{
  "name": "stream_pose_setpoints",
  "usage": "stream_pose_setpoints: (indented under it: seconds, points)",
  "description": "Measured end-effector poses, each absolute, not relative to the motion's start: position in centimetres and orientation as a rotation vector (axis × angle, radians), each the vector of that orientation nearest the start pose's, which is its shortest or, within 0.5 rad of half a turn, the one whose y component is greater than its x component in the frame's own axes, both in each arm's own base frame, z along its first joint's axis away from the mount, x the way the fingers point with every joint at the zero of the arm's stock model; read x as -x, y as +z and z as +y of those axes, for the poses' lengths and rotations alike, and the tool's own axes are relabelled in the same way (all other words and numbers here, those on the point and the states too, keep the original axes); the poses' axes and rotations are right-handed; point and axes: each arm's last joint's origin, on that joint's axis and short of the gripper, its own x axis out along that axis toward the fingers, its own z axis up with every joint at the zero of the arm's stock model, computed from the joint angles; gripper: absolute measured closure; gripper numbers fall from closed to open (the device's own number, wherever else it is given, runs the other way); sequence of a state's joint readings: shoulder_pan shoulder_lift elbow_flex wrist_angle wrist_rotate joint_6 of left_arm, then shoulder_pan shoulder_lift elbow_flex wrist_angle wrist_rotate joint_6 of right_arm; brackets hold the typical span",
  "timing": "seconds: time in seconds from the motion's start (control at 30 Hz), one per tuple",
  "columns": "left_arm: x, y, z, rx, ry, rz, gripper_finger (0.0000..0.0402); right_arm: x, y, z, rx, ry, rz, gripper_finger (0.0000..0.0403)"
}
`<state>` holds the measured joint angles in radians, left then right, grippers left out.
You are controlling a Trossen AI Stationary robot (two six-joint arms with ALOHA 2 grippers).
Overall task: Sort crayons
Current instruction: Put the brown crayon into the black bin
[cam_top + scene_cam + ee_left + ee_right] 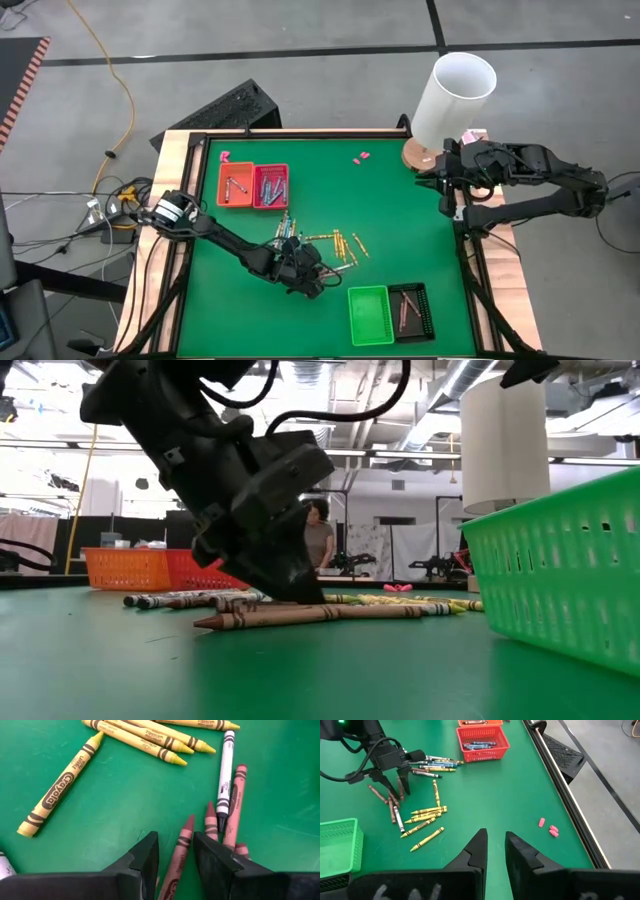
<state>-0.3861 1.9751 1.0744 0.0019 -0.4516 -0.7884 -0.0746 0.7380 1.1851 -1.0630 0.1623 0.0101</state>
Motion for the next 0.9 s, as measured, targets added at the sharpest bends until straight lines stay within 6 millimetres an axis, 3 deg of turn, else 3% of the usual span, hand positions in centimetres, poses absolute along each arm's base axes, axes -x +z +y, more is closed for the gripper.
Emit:
stream_pose_setpoints:
  seconds: [0.33, 0.63, 0.9]
  points:
    - [-35.55, 11.44, -13.06, 0.378, 0.402, 0.765, 0.0294, -9.77, 38.56, -1.2, 0.018, -0.232, 0.615, 0.0335]
    - [-35.27, 11.17, -12.88, 0.349, 0.416, 0.799, 0.0388, -9.77, 38.55, -1.2, 0.02, -0.231, 0.616, 0.0335]
    - [-35.5, 11.51, -12.98, 0.367, 0.404, 0.776, 0.0396, -9.77, 38.55, -1.2, 0.016, -0.233, 0.615, 0.0335]
